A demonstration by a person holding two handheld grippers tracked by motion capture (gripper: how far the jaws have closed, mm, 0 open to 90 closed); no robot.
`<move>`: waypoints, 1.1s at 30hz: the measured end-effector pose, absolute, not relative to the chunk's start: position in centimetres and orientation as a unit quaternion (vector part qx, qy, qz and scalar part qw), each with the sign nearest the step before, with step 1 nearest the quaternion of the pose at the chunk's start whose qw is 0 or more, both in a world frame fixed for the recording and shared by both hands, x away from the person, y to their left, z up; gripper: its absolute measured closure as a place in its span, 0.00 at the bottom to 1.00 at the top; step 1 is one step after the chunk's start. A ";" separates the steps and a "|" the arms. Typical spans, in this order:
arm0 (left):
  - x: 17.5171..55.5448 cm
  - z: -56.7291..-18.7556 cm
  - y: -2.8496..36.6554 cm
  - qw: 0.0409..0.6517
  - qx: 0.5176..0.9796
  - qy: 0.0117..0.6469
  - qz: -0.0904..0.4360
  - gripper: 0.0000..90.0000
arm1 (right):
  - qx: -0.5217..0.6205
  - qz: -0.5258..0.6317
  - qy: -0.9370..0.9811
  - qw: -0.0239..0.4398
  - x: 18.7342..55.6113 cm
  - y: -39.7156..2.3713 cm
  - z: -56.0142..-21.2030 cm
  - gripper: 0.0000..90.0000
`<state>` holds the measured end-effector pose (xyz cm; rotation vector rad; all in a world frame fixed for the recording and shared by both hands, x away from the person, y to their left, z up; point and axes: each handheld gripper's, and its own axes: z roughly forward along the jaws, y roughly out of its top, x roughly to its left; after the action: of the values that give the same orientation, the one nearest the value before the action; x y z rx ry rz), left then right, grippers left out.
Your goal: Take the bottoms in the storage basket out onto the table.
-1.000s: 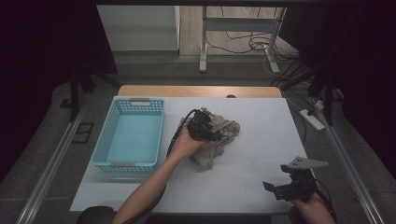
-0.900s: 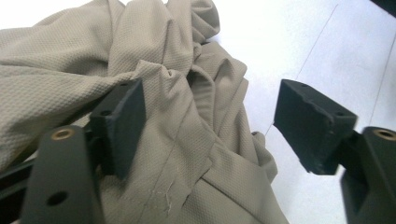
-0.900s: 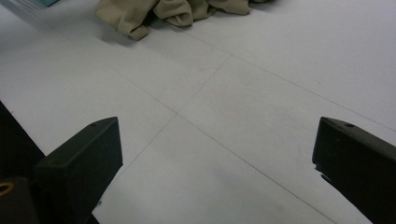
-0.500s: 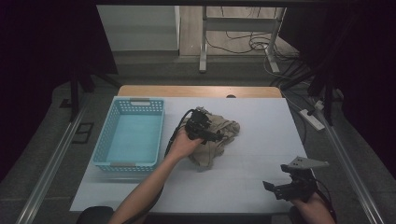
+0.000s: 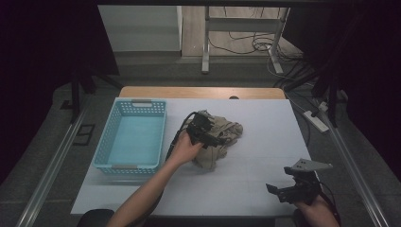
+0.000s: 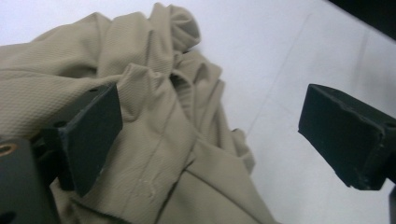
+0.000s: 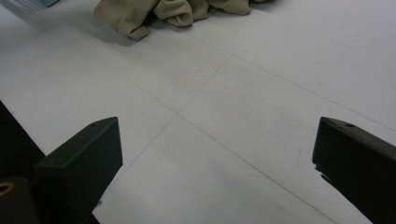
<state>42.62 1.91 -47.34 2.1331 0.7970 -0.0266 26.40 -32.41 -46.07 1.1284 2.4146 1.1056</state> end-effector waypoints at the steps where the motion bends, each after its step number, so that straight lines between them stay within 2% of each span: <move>1: 42.6 -47.3 2.1 0.425 0.848 0.316 -0.018 0.07 | 0.388 0.380 0.830 0.128 26.4 -32.4 -46.1 0.02; 13: 42.1 -46.9 3.0 0.434 0.844 0.314 -0.032 0.05 | 0.386 0.378 0.831 0.130 26.4 -32.3 -46.1 0.02; 33: 40.2 -46.4 4.2 0.464 0.836 0.293 -0.023 0.03 | 0.386 0.379 0.831 0.130 26.4 -32.3 -46.1 0.02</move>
<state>40.16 4.23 -46.43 2.0546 0.7193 -0.0570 26.36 -32.31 -46.09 1.1221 2.4151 1.1001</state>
